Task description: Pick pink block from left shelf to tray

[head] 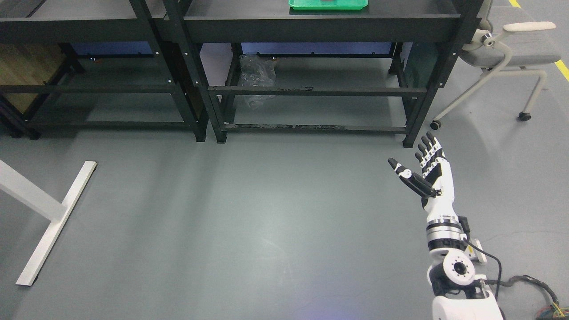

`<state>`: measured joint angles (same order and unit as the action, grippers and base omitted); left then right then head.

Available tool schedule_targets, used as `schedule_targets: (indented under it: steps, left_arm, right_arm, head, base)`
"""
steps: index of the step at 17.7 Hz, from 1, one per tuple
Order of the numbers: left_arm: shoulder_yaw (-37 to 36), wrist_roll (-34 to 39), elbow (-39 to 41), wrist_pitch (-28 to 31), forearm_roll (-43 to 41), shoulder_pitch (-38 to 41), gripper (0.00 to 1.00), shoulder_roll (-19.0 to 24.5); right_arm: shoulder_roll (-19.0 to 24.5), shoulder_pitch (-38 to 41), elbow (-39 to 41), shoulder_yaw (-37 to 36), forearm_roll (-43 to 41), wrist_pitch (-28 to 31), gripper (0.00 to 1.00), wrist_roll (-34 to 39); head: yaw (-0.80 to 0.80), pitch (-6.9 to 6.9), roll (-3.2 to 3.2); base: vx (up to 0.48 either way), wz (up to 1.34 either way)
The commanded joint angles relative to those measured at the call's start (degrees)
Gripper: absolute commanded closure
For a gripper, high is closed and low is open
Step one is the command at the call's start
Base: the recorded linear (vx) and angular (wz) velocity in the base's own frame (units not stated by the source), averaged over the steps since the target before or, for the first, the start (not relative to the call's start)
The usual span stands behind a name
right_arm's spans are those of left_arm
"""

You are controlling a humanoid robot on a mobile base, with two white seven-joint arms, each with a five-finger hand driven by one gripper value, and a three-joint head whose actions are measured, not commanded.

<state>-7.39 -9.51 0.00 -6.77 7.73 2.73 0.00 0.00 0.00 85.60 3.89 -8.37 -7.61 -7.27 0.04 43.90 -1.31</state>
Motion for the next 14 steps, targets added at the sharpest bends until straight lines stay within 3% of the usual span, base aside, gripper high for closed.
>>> schedule_targets:
  steps: [1, 2, 4, 8, 14]
  left_arm:
    - [0.00, 0.02, 1.00, -0.09, 0.00, 0.00, 0.00, 1.00]
    - [0.00, 0.02, 1.00, -0.09, 0.00, 0.00, 0.00, 1.00]
    - [0.00, 0.02, 1.00, -0.09, 0.00, 0.00, 0.00, 1.00]
    - [0.00, 0.02, 1.00, 0.00, 0.00, 0.00, 0.00, 1.00]
    - [0.00, 0.02, 1.00, 0.00, 0.00, 0.00, 0.00, 1.00]
  right_arm:
    - [-1.00, 0.97, 2.55, -0.81, 6.65, -0.30, 0.01, -0.72]
    - [-1.00, 0.79, 2.64, -1.95, 12.62, -0.48, 0.01, -2.55]
    - [-1.00, 0.70, 4.13, -1.88, 32.62, 0.48, 0.01, -12.36]
    - [-1.84, 0.61, 6.77, 0.85, 50.43, 5.05, 0.01, -14.17]
    - [-6.06, 0.53, 8.01, 0.50, 54.60, 6.29, 0.01, -13.38]
  head:
    - [0.00, 0.00, 0.00]
    - [0.00, 0.00, 0.00]
    - [0.00, 0.00, 0.00]
    - [0.00, 0.00, 0.00]
    - [0.00, 0.00, 0.00]
  base:
    - [0.072, 0.00]
    - [0.098, 0.00]
    - [0.114, 0.01]
    - [0.145, 0.01]
    - [0.163, 0.04]
